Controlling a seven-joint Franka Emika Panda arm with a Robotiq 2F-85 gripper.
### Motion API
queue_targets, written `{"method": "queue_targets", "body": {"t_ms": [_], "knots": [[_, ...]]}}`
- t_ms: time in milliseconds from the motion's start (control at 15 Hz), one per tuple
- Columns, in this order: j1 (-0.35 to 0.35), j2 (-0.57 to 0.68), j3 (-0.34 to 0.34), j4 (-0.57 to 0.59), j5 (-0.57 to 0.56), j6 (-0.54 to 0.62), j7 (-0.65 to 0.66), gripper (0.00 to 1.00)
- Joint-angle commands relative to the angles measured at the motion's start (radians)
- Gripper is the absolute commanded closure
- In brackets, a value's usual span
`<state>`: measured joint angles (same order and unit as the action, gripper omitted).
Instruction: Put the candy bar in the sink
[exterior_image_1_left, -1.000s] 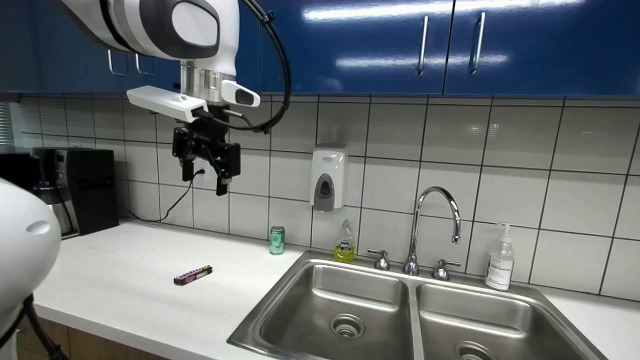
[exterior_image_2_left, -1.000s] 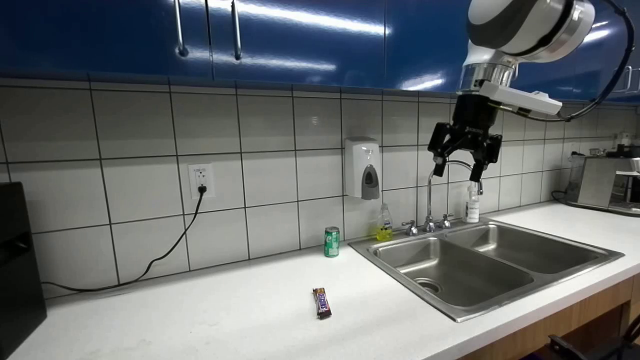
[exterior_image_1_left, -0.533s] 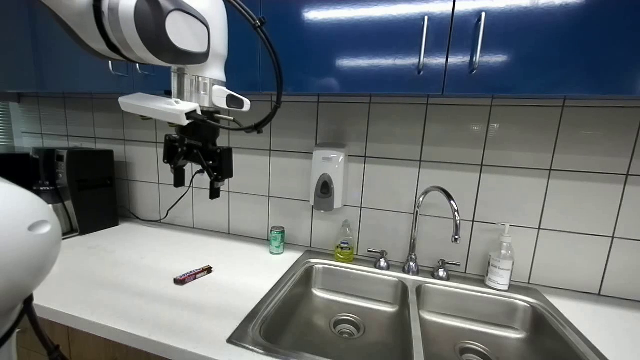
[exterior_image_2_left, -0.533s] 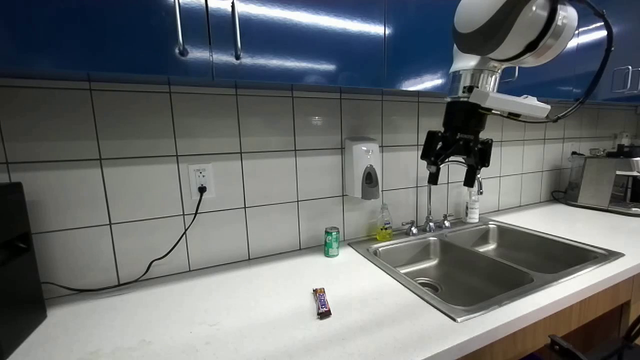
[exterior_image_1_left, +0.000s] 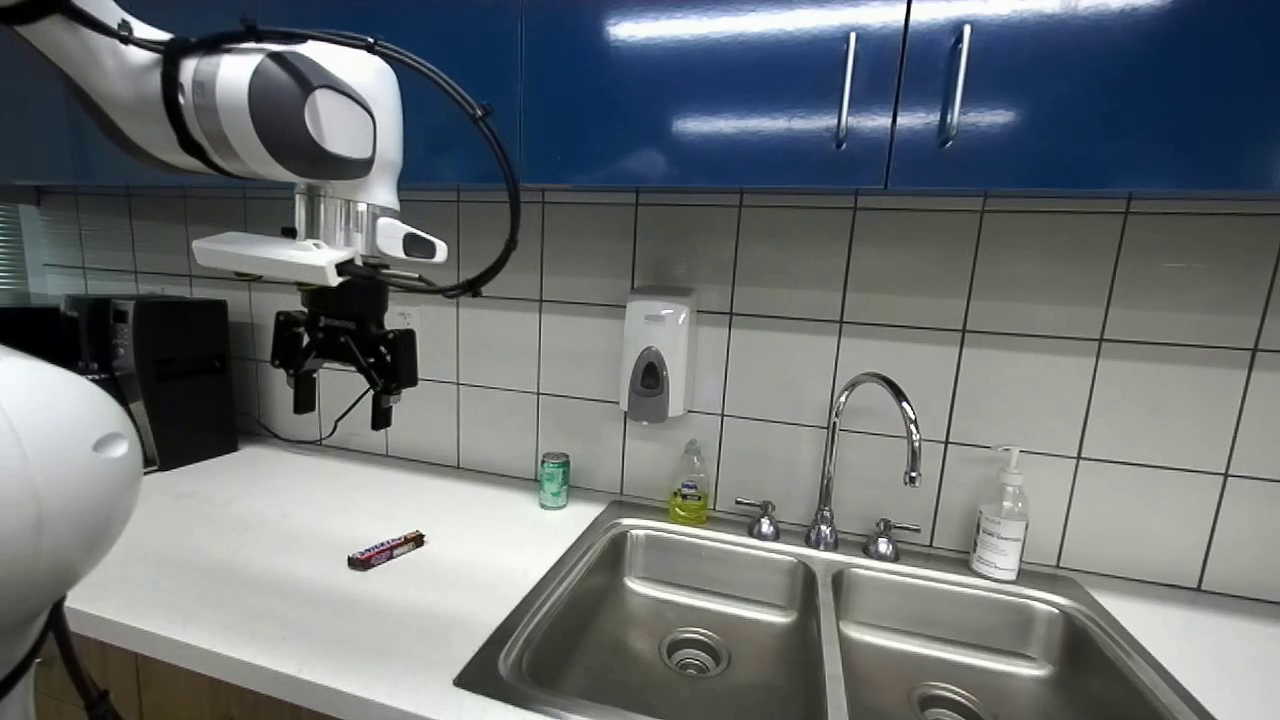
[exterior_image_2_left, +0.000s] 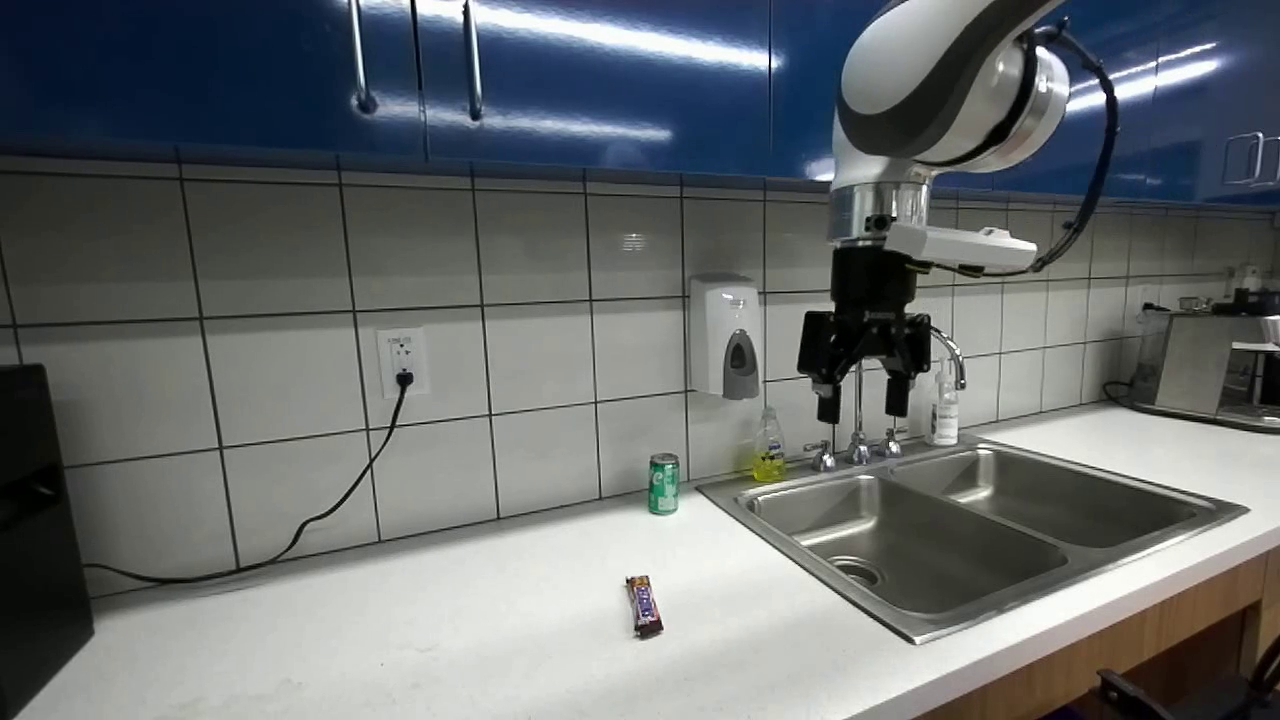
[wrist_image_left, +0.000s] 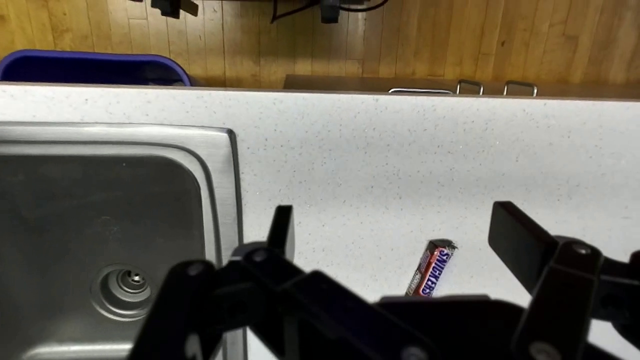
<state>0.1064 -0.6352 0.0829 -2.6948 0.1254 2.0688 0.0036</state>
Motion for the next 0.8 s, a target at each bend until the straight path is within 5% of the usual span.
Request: {"method": "queue_targets", "body": {"t_ms": [0, 733], "knots": [[0.038, 0.122, 0.043, 0.024, 0.028, 0.088, 0.043, 0.00], [0.089, 0.490, 0.132, 0.111, 0.007, 0.384, 0.157, 0.00]]}}
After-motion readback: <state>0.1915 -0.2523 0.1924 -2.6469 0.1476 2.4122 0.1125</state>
